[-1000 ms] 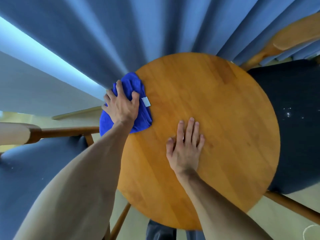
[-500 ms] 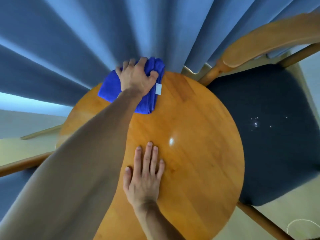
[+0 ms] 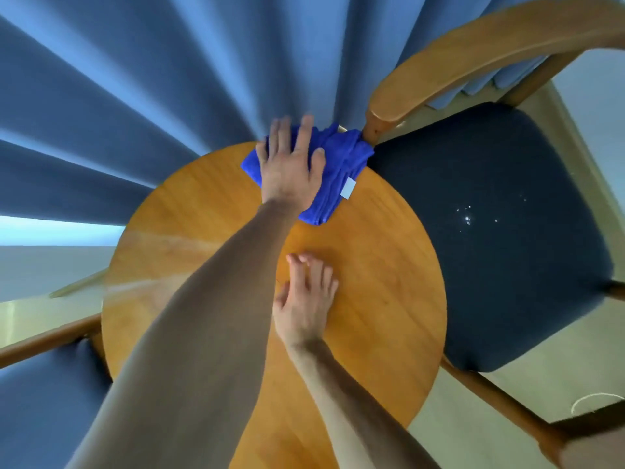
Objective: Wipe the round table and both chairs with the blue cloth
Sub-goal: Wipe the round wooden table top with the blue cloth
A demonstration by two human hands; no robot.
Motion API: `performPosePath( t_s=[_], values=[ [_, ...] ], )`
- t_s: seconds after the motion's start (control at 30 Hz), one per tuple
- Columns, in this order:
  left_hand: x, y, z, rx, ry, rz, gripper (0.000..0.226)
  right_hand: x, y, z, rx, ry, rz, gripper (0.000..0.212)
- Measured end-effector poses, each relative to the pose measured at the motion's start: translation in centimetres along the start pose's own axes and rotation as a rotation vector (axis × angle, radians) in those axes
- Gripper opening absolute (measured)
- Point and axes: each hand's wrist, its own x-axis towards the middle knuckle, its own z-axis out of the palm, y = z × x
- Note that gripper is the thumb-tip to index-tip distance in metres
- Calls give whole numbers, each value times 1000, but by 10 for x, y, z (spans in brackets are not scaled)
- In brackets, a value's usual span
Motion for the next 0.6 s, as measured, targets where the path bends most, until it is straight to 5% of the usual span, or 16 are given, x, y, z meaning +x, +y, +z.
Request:
performPosePath(
  t_s=[0.07,0.13,0.2,0.4,0.6],
  values=[
    [-24,-19,-4,15,75,-227,57,84,-19,3,0,200,53,52],
    [-46,-43,-8,31,91,-390,57,136,-32,1,67,236,149,50],
    [-59,-61,-11,61,67,-482,57,150,-38,5,96,205,24,48],
    [-67,-84,-2,56,44,-472,59,222,-87,45,-137,-84,29,75],
    [-71,-87,1,32,85,-477,58,246,-67,47,-363,-23,4,75]
  ],
)
